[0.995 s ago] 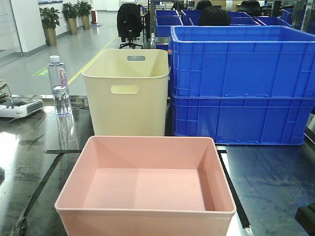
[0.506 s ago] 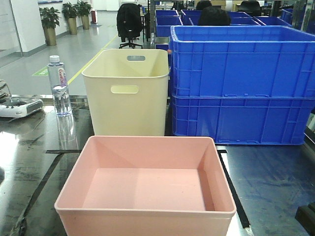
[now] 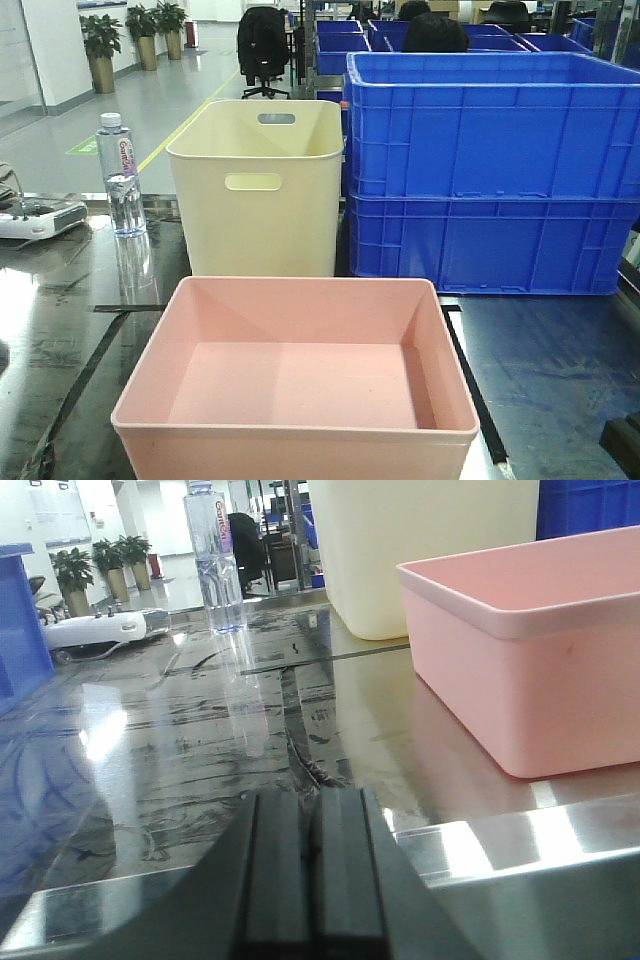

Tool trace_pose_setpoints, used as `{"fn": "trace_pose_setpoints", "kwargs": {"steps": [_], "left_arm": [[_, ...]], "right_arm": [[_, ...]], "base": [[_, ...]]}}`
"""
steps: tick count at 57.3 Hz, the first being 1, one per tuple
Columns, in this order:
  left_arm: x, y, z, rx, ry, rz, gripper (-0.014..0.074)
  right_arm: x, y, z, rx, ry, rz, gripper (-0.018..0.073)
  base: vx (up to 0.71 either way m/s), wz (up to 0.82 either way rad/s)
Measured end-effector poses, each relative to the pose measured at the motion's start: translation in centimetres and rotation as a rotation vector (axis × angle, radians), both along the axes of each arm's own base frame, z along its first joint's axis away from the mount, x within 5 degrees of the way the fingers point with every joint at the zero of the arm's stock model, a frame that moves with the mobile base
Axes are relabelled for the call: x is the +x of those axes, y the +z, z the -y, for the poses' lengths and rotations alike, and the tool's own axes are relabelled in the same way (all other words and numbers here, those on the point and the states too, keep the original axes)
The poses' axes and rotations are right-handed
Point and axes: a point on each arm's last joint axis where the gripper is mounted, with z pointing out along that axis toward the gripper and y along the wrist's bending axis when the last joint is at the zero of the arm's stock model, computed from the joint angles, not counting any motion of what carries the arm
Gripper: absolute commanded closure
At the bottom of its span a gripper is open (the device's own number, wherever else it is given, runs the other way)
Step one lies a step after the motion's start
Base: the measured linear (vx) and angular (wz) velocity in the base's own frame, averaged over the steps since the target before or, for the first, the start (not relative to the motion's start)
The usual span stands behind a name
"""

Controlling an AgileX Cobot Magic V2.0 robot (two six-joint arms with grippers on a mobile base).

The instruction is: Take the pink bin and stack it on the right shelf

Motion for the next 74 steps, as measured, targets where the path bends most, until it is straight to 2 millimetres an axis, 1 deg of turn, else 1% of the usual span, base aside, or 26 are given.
{"fn": "trace_pose_setpoints", "kwargs": {"steps": [8, 14, 23, 25, 30, 35, 38, 53, 74], "left_arm": [[0.0, 0.0, 0.0, 0.000, 0.000, 0.000, 0.0604], [0.0, 0.0, 0.0, 0.000, 0.000, 0.000, 0.0604], [0.0, 0.0, 0.0, 0.000, 0.000, -0.001, 0.0604], [0.0, 0.0, 0.0, 0.000, 0.000, -0.001, 0.0604], [0.0, 0.0, 0.0, 0.000, 0.000, -0.001, 0.0604], [0.0, 0.0, 0.0, 0.000, 0.000, -0.003, 0.0604], [0.0, 0.0, 0.0, 0.000, 0.000, -0.003, 0.0604], [0.0, -0.1, 0.0, 0.001, 0.000, -0.006, 0.0604], [0.0, -0.1, 0.0, 0.001, 0.000, -0.006, 0.0604]], "right_arm": [[-0.1, -0.3, 0.0, -0.011, 0.001, -0.003, 0.0568], [-1.1, -1.4, 0.6, -0.084, -0.014, 0.025, 0.0568], [-3.9, -4.8, 2.7, -0.010, -0.177, 0.001, 0.0568], [-4.6, -5.9, 3.1, 0.001, -0.214, -0.021, 0.0568], [-6.0, -7.6, 3.6, 0.017, -0.286, -0.027, 0.0568], [-6.5, -9.0, 3.8, 0.021, -0.308, -0.037, 0.0568], [-6.6, -9.5, 3.8, 0.020, -0.307, -0.047, 0.0568], [-6.5, -9.3, 3.7, 0.028, -0.298, -0.005, 0.0568], [-6.5, -9.2, 3.7, 0.030, -0.297, 0.001, 0.0568]], "base": [[0.00, 0.00], [0.00, 0.00], [0.00, 0.00], [0.00, 0.00], [0.00, 0.00], [0.00, 0.00], [0.00, 0.00], [0.00, 0.00], [0.00, 0.00]]}}
